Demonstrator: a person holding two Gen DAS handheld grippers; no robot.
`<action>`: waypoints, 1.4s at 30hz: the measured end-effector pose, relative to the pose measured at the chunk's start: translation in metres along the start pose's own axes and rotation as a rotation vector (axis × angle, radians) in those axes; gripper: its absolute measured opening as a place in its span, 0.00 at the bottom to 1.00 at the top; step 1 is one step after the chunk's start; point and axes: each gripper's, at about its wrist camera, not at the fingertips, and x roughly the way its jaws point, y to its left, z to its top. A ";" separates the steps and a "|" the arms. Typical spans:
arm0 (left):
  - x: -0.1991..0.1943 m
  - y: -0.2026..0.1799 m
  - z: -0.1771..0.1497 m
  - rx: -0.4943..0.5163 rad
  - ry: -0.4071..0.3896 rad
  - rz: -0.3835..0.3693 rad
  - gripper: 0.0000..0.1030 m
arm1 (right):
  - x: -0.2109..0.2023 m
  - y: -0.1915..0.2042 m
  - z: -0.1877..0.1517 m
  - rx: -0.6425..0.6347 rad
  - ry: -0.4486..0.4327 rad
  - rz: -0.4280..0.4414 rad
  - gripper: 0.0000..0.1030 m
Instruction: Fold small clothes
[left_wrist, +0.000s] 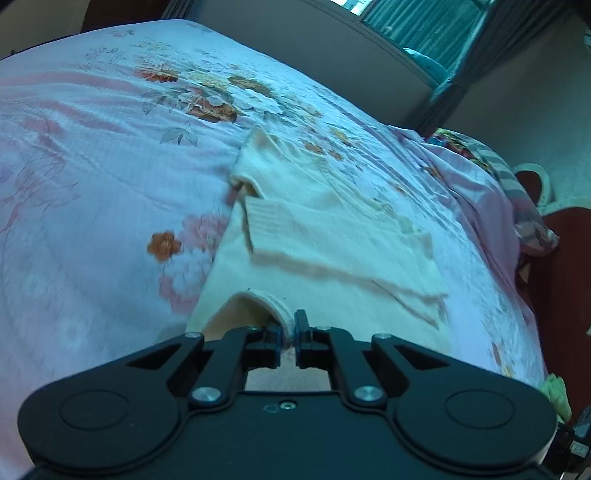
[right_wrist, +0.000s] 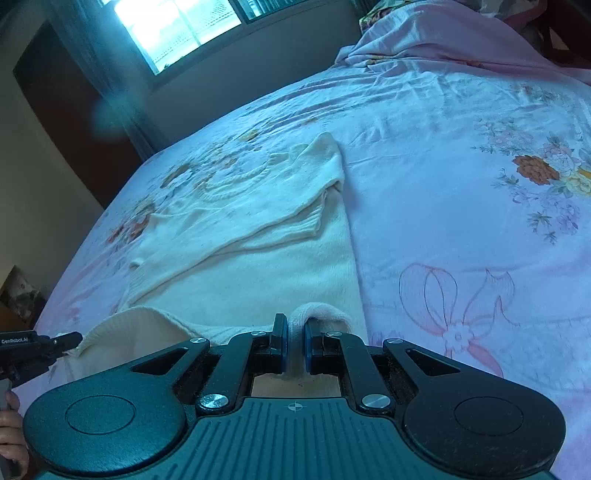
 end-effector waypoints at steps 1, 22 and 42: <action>0.011 0.001 0.006 0.004 0.006 0.020 0.05 | 0.011 -0.002 0.006 0.001 0.008 -0.007 0.08; 0.037 -0.001 0.013 0.322 0.044 0.156 0.46 | 0.040 0.001 0.012 -0.190 0.012 -0.095 0.59; 0.055 -0.003 0.006 0.415 0.095 0.104 0.09 | 0.081 0.012 0.012 -0.421 0.082 -0.057 0.12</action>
